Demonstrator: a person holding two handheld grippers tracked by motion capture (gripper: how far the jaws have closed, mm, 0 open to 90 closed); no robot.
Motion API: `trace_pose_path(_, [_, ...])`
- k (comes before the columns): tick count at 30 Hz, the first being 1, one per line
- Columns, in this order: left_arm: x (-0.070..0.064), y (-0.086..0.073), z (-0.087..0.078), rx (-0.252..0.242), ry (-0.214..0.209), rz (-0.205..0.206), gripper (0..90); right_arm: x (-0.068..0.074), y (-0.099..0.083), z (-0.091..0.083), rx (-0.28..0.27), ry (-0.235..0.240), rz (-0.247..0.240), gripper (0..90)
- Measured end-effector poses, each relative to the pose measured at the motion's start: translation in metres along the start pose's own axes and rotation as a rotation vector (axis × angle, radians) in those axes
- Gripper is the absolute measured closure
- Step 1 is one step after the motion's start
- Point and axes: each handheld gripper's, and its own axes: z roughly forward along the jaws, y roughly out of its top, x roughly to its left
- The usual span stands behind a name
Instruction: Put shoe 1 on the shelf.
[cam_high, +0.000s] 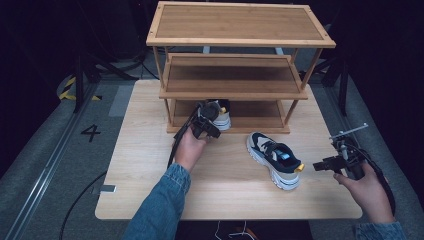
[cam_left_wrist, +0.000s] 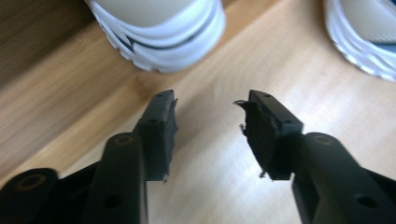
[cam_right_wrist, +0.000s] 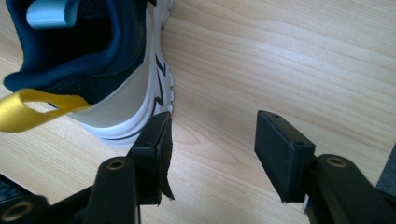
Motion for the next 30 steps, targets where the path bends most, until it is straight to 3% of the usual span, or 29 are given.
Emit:
trace_pose_path(4, [-0.004,-0.014,-0.021,0.032,-0.048,0.038,46.6,0.004,0.005,0.002,0.005,0.001,-0.016,47.2])
trace_pose_path(9, [-0.007,-0.035,-0.036,0.03,-0.081,0.048,40.8,0.007,0.009,0.003,0.011,0.007,-0.03,48.4])
trace_pose_path(11, [-0.008,-0.042,-0.039,0.03,-0.098,0.033,37.6,0.007,0.01,0.003,0.014,0.008,-0.026,49.1])
trace_pose_path(14, [-0.011,-0.048,-0.046,0.057,-0.084,0.022,33.3,0.009,0.012,0.003,0.016,0.008,-0.036,50.7])
trace_pose_path(16, [-0.012,-0.051,-0.049,0.048,-0.078,0.008,32.4,0.01,0.012,0.003,0.017,0.01,-0.037,51.9])
trace_pose_path(22, [-0.014,-0.063,-0.062,0.07,-0.05,-0.007,16.4,0.017,0.012,0.005,0.054,-0.013,-0.075,69.2])
trace_pose_path(28, [-0.014,-0.067,-0.069,0.052,-0.046,0.01,16.7,0.025,0.014,0.01,0.073,-0.013,-0.109,73.8])
trace_pose_path(30, [-0.014,-0.069,-0.071,0.05,-0.023,0.009,16.7,0.032,0.016,0.015,0.08,-0.006,-0.129,73.1])
